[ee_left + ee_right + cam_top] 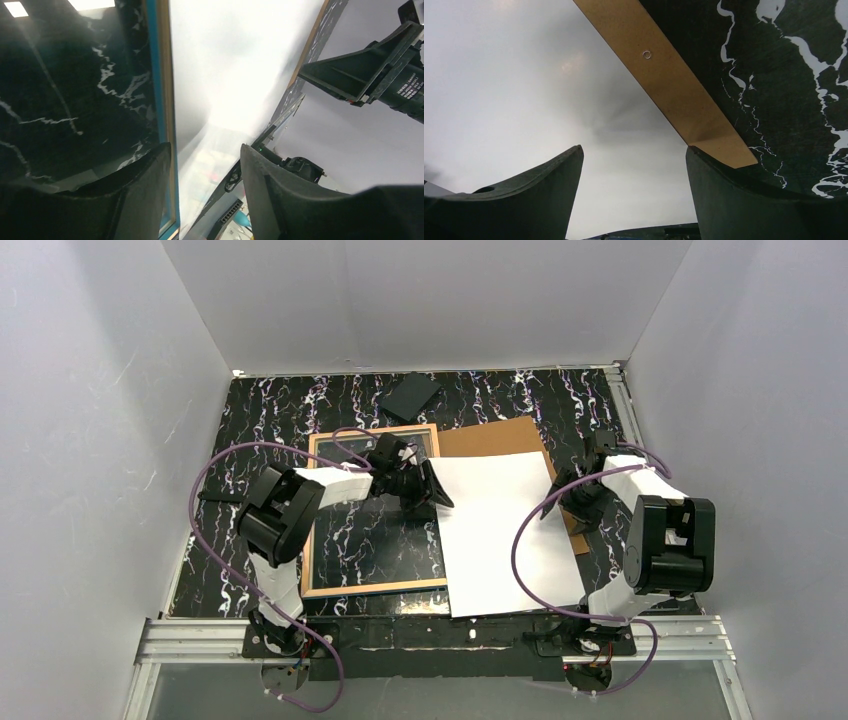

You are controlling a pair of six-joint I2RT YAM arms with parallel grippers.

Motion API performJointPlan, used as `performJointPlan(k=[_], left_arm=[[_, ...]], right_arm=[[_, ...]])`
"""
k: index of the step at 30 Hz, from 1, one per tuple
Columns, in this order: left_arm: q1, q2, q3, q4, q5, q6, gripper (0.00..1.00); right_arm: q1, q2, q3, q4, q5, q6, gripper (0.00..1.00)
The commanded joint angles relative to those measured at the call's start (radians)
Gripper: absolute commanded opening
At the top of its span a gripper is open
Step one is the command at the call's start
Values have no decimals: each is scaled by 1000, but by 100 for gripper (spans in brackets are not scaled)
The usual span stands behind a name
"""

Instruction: Put the photo into the frame

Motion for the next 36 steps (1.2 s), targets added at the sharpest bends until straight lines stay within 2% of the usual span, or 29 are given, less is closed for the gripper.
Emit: performJointPlan(k=[1,3,7,12,20,25,33,36], left_arm=[[-25,17,38,-16,15,-5,50],[-29,30,45,-7,20,-12,41],[-29,29,36,1,6,-29,12],[-29,-6,33,-41,-2,-11,0],[-20,-117,87,-232,-6,77,0],[24,-187,99,-302,36,101,0],[199,-338,120,-546,81,241,0],[293,-373,133,-630,142,305,0]], right_arm=[[-4,9,-9,21,-29,-4,83],[-4,16,-10,23,-36,-5,83],[-4,11,-13,23,-44,-10,83],[-4,-25,-4,8,-70,-18,83],[-3,-124,11,-34,-134,-30,83],[-2,-175,22,-54,-183,-36,83],[32,-220,30,-52,-258,-48,83],[96,-221,28,-39,-278,-44,83]])
